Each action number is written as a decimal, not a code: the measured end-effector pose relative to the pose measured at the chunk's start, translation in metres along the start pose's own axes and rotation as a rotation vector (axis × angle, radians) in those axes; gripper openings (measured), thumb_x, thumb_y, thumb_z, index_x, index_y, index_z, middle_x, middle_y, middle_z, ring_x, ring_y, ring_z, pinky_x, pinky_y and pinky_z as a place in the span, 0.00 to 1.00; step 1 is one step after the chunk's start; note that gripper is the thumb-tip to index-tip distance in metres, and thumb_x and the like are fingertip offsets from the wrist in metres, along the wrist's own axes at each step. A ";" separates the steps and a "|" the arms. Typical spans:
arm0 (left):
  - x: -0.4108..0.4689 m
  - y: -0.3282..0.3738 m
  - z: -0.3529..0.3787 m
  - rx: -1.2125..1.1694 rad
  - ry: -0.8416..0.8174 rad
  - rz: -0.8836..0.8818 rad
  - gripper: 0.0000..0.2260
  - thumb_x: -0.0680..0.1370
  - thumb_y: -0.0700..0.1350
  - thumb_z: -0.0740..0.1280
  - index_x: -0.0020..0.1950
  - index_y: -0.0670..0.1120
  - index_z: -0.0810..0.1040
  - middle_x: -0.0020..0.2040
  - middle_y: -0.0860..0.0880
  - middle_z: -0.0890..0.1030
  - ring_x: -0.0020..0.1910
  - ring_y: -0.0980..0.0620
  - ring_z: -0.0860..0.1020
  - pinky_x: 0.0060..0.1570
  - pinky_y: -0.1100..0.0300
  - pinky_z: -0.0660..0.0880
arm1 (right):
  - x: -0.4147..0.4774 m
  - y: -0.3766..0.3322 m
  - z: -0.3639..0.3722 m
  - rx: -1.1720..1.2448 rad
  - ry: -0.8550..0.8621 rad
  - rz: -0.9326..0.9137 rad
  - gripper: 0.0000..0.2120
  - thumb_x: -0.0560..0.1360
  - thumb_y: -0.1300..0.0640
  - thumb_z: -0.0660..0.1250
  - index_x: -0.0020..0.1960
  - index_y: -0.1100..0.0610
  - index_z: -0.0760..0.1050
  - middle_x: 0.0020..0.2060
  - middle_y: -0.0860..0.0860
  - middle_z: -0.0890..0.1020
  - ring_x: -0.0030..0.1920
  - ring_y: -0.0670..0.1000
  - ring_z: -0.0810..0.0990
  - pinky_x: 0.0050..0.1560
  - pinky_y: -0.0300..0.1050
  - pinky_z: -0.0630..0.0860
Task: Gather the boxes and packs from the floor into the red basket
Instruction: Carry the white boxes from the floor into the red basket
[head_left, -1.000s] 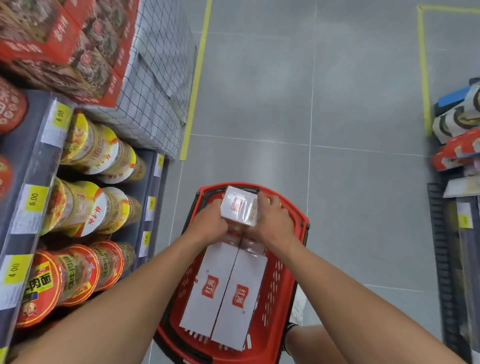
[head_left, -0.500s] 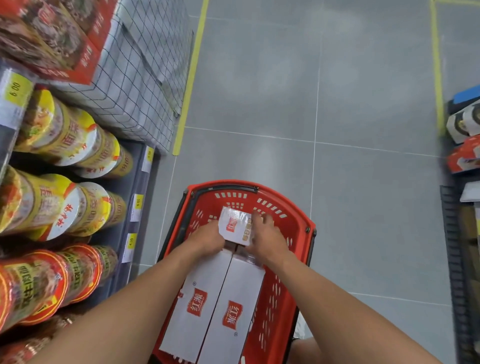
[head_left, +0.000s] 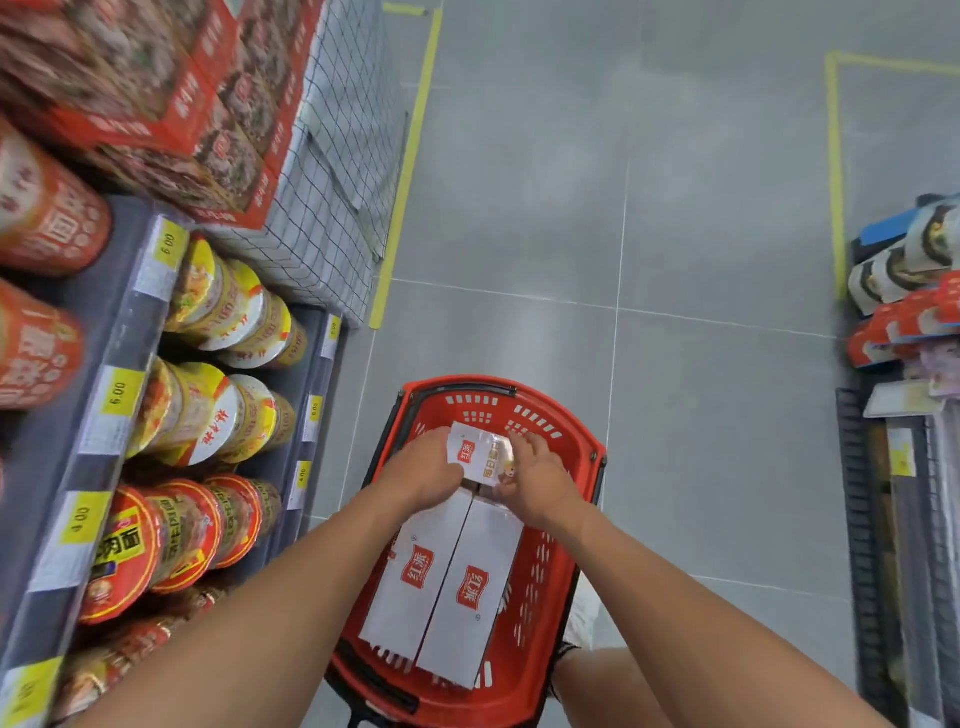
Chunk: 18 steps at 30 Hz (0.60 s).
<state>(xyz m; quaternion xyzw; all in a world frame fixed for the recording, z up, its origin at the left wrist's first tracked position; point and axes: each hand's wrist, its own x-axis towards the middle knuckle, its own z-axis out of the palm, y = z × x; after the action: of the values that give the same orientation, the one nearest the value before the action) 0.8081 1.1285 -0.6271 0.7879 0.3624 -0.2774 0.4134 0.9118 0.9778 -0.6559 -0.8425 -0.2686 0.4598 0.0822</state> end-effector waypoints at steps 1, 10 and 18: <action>-0.013 0.006 -0.007 0.008 -0.002 -0.012 0.17 0.79 0.45 0.65 0.69 0.52 0.73 0.65 0.50 0.80 0.56 0.53 0.78 0.42 0.65 0.71 | -0.012 -0.006 -0.008 -0.003 0.013 -0.004 0.45 0.78 0.44 0.73 0.85 0.53 0.51 0.82 0.56 0.56 0.79 0.61 0.60 0.77 0.58 0.63; -0.190 0.078 -0.100 0.262 0.171 0.158 0.24 0.81 0.51 0.65 0.77 0.51 0.66 0.76 0.48 0.69 0.75 0.45 0.67 0.70 0.46 0.70 | -0.174 -0.086 -0.119 -0.037 0.126 -0.125 0.48 0.75 0.35 0.71 0.85 0.52 0.51 0.83 0.54 0.57 0.82 0.57 0.56 0.80 0.56 0.59; -0.338 0.113 -0.137 0.427 0.375 0.175 0.32 0.82 0.60 0.61 0.82 0.50 0.55 0.80 0.48 0.61 0.80 0.46 0.57 0.77 0.46 0.60 | -0.312 -0.145 -0.200 -0.223 0.198 -0.306 0.48 0.73 0.29 0.68 0.84 0.47 0.51 0.83 0.51 0.56 0.81 0.56 0.58 0.75 0.60 0.67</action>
<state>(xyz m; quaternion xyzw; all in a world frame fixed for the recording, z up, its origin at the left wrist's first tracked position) 0.7203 1.0854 -0.2578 0.9228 0.2968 -0.1603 0.1862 0.8858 0.9566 -0.2599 -0.8368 -0.4330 0.3245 0.0834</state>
